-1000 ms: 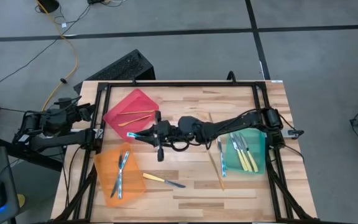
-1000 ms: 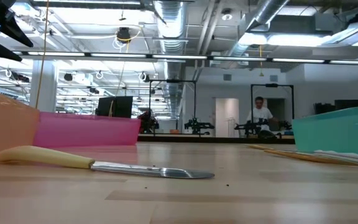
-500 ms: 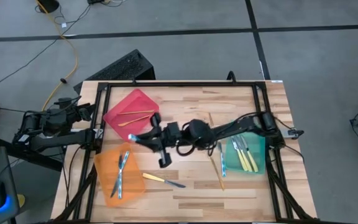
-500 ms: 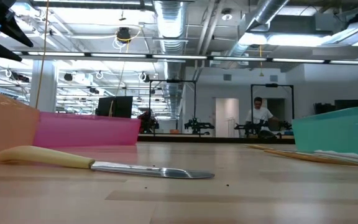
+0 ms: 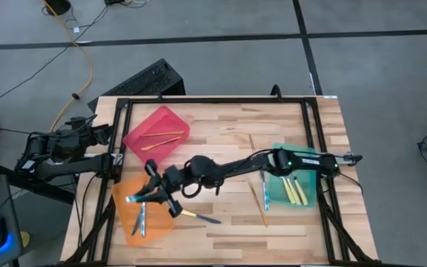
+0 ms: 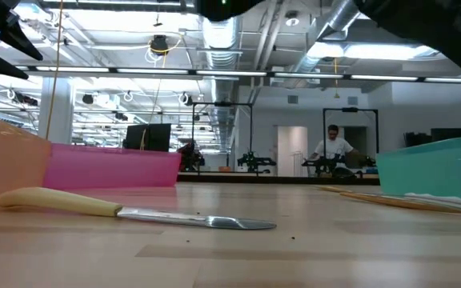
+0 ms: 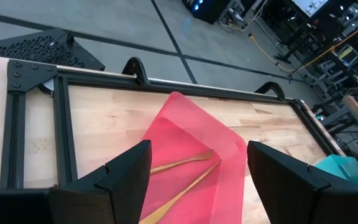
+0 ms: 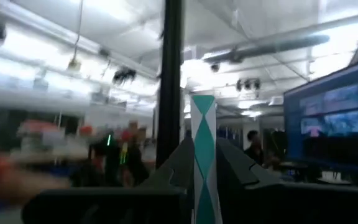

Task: Sort silverware by color (type)
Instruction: Put the top blue knife into the orange bin

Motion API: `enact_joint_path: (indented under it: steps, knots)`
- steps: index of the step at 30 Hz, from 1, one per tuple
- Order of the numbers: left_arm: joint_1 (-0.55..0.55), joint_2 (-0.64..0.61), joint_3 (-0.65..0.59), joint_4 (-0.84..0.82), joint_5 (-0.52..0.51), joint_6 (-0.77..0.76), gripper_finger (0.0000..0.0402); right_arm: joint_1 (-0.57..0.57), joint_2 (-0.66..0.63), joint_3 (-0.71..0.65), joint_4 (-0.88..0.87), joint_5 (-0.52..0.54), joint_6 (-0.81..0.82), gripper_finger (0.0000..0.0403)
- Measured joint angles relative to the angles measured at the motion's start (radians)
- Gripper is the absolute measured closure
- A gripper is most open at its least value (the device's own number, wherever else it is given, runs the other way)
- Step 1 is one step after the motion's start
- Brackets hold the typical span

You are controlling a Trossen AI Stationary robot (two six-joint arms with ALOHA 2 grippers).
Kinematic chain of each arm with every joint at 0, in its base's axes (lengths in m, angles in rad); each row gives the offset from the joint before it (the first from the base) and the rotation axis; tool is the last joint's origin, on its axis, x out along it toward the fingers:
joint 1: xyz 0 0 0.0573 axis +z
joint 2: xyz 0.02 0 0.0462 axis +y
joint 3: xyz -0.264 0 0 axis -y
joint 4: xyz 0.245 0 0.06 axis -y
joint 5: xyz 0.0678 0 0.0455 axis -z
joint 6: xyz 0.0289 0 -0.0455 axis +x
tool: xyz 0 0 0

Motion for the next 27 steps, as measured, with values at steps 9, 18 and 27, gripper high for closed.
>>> enact_joint_path:
  steps: [9, 18, 27]
  knots:
    - [0.0, 0.001, 0.0, -0.006, 0.001, -0.013, 0.0155, -0.051, 0.005, 0.006, -0.283, -0.174, -0.227, 0.0345]
    - [0.0, 0.001, 0.0, -0.006, 0.001, -0.038, 0.0155, -0.08, 0.006, 0.058, -0.846, -0.176, -0.707, 0.0345]
    - [0.0, 0.001, 0.0, -0.007, 0.0, -0.075, 0.0155, -0.043, 0.006, 0.067, -1.052, -0.056, -1.09, 0.0344]
